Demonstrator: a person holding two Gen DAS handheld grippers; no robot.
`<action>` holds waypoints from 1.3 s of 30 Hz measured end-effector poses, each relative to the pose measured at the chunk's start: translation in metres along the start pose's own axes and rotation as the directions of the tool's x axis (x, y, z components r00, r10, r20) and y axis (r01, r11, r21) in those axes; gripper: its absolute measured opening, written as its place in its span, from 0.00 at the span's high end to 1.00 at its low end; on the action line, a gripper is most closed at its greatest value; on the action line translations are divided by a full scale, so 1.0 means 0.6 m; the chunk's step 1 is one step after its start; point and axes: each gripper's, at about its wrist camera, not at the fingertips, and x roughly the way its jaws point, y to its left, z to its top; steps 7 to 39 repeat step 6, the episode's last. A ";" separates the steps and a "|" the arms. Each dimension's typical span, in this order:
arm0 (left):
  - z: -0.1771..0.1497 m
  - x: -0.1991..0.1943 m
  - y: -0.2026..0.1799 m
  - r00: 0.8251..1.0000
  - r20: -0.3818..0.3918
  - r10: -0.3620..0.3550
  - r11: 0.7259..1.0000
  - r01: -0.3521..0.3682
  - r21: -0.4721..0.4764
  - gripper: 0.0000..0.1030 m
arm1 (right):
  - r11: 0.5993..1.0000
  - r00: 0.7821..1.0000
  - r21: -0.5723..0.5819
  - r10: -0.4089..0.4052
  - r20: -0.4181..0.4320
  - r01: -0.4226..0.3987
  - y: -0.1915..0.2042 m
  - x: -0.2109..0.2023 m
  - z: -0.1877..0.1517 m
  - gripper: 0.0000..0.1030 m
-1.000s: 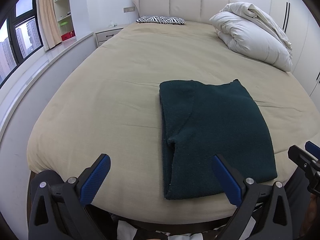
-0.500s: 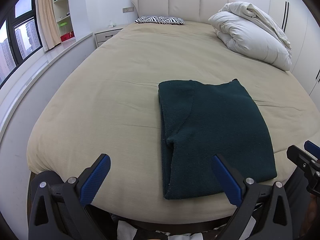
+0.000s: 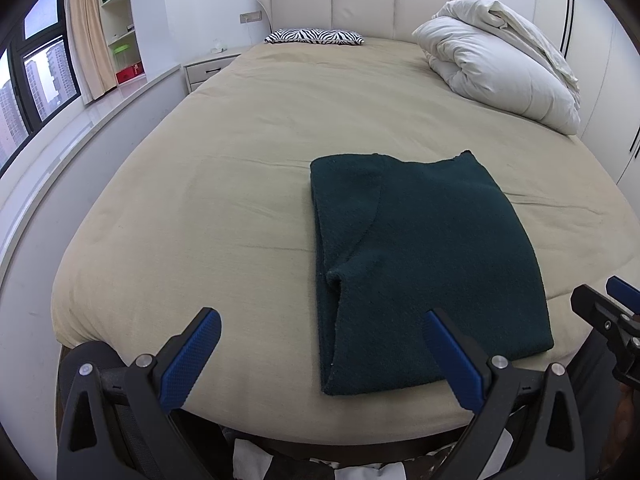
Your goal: Fold small clothes
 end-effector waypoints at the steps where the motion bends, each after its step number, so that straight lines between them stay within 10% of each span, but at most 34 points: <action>1: 0.000 0.000 0.000 1.000 -0.002 -0.003 1.000 0.003 0.001 0.00 | 1.000 1.000 0.001 0.001 -0.001 -0.001 -0.001 0.002 0.000 0.00; 39: -0.001 0.000 0.003 1.000 -0.002 -0.011 1.000 0.011 -0.001 0.00 | 1.000 1.000 0.002 0.001 -0.003 -0.001 -0.001 0.003 -0.001 0.00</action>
